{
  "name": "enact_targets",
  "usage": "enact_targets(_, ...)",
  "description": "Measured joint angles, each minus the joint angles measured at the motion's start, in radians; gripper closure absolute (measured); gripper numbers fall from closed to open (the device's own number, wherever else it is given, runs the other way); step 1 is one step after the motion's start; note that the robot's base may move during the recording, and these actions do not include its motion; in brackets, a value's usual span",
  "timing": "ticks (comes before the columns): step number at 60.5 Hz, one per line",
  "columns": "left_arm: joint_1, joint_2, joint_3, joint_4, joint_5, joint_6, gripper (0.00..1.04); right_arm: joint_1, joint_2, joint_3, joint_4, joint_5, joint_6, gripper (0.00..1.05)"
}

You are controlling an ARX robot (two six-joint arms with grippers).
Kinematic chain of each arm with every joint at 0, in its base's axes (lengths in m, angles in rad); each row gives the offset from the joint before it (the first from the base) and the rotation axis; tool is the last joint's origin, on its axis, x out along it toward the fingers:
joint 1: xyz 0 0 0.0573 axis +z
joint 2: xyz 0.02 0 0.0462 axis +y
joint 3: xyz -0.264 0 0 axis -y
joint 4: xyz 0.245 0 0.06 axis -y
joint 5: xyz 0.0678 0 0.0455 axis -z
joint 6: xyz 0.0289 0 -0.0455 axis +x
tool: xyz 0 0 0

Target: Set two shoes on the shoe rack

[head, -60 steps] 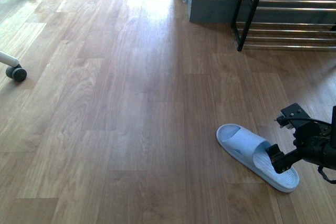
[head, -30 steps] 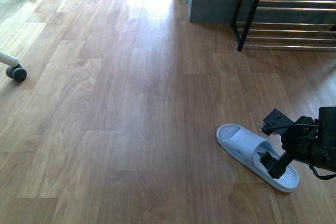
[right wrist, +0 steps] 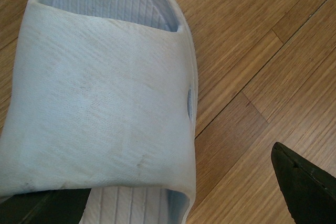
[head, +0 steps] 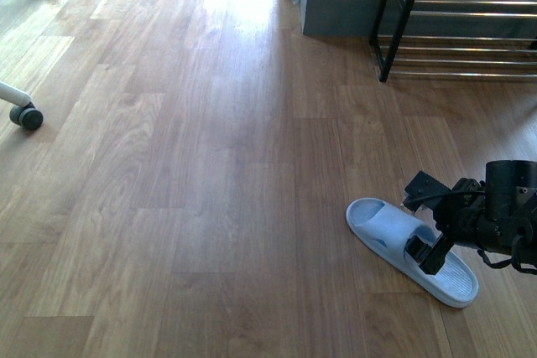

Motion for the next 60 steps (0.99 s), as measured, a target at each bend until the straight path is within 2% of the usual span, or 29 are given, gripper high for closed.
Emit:
enact_targets(3,0.0,0.0,0.0,0.0,0.0,0.0,1.03,0.0,0.003,0.009,-0.004,0.0,0.004,0.1)
enact_targets(6,0.0,0.0,0.0,0.0,0.0,0.0,1.03,0.0,0.006,0.014,-0.008,0.0,0.006,0.16)
enact_targets(40,0.0,0.0,0.0,0.0,0.0,0.0,1.03,0.0,0.033,0.046,-0.035,0.006,0.018,0.92)
enact_targets(44,0.0,0.0,0.0,0.0,0.0,0.0,1.03,-0.001,0.032,0.045,-0.027,0.006,0.034,1.04)
enact_targets(60,0.0,0.0,0.0,0.0,0.0,0.0,1.03,-0.011,-0.116,-0.121,0.111,-0.058,0.124,1.03)
